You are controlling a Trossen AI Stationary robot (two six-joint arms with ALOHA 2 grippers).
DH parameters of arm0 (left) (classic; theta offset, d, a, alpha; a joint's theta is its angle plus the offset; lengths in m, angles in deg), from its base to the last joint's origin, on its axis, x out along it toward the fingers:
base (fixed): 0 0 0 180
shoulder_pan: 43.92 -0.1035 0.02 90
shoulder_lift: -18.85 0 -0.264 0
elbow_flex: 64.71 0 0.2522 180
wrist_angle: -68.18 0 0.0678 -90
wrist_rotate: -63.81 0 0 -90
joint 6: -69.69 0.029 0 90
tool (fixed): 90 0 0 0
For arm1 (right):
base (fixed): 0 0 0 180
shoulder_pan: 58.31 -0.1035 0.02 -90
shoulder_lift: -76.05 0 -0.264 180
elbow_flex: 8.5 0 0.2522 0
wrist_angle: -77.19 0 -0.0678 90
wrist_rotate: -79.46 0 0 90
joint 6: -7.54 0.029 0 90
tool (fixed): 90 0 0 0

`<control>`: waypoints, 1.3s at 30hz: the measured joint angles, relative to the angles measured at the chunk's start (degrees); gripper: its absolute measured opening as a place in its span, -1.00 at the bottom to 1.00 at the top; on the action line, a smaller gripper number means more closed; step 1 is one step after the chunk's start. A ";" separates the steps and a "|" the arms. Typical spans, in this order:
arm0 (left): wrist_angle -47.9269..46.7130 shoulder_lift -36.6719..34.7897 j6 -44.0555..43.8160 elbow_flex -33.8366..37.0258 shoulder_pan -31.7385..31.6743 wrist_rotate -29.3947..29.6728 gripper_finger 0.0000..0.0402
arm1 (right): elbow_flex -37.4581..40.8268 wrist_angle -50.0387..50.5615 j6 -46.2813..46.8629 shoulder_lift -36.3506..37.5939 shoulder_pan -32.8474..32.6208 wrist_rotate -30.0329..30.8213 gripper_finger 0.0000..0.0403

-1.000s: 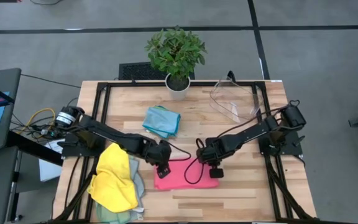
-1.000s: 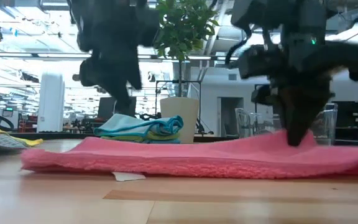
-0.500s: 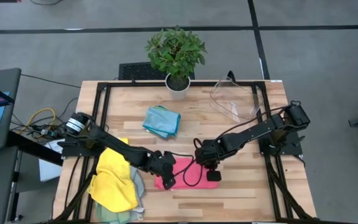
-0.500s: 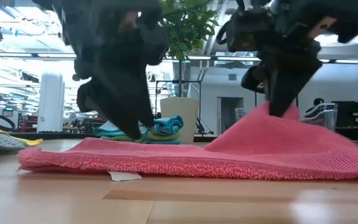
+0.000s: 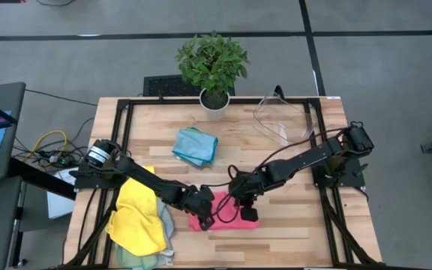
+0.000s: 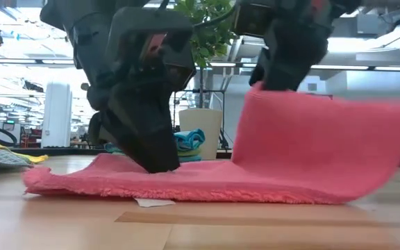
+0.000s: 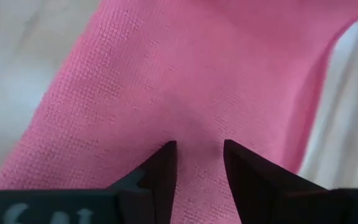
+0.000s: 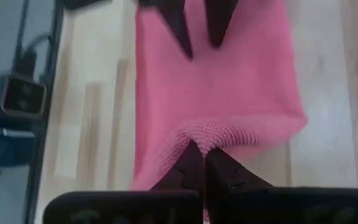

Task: Fold microfiber towels
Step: Fold the pink microfiber towel

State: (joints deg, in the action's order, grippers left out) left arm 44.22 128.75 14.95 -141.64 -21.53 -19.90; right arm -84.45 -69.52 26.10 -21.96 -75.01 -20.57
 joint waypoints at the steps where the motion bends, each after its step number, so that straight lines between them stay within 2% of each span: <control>1: 0.71 0.00 -0.04 0.00 -0.06 0.03 -0.39 | 0.00 -0.80 0.53 0.00 0.33 -0.08 -0.91; 8: 4.41 0.00 -0.61 0.00 -1.09 1.10 -0.44 | 0.00 -6.14 2.02 0.00 1.64 -0.15 -0.89; 11: 4.43 -0.19 -1.26 -0.60 -2.26 -1.43 -0.46 | -0.04 -7.67 2.06 -0.43 1.81 -0.20 -0.90; 13: 0.36 -0.94 -1.49 -1.61 -2.82 -3.68 -0.50 | 0.00 -7.56 2.07 -0.50 1.82 -0.18 -0.90; 18: -14.70 -5.16 -1.49 -4.92 -2.41 -4.92 -0.62 | 0.02 -8.02 2.07 -1.80 1.83 -0.13 -0.89; 22: -22.85 -9.13 -1.94 -6.43 0.60 0.37 -0.72 | 0.01 -9.59 2.41 -2.71 1.81 -0.20 -0.90; 26: -26.76 -9.78 -4.42 -5.10 4.06 5.05 -0.86 | 0.00 -11.83 2.46 -2.69 2.17 -0.11 -0.89; 30: -23.73 -9.44 -6.36 -2.53 5.03 8.40 -0.98 | 0.00 -13.90 2.50 -2.69 2.70 0.04 -0.89; 34: -22.40 -9.42 -9.51 0.45 5.01 11.80 -0.99 | -0.04 -16.48 3.06 -4.37 2.96 -0.20 -0.90; 39: -13.61 -7.95 -9.61 4.92 4.83 7.54 -1.00 | -0.06 -18.27 4.53 -5.66 2.99 -0.39 -0.88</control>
State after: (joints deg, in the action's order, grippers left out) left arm 30.61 120.80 5.34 -136.72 -16.70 -12.36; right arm -84.51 -87.79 30.63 -27.62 -72.02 -20.95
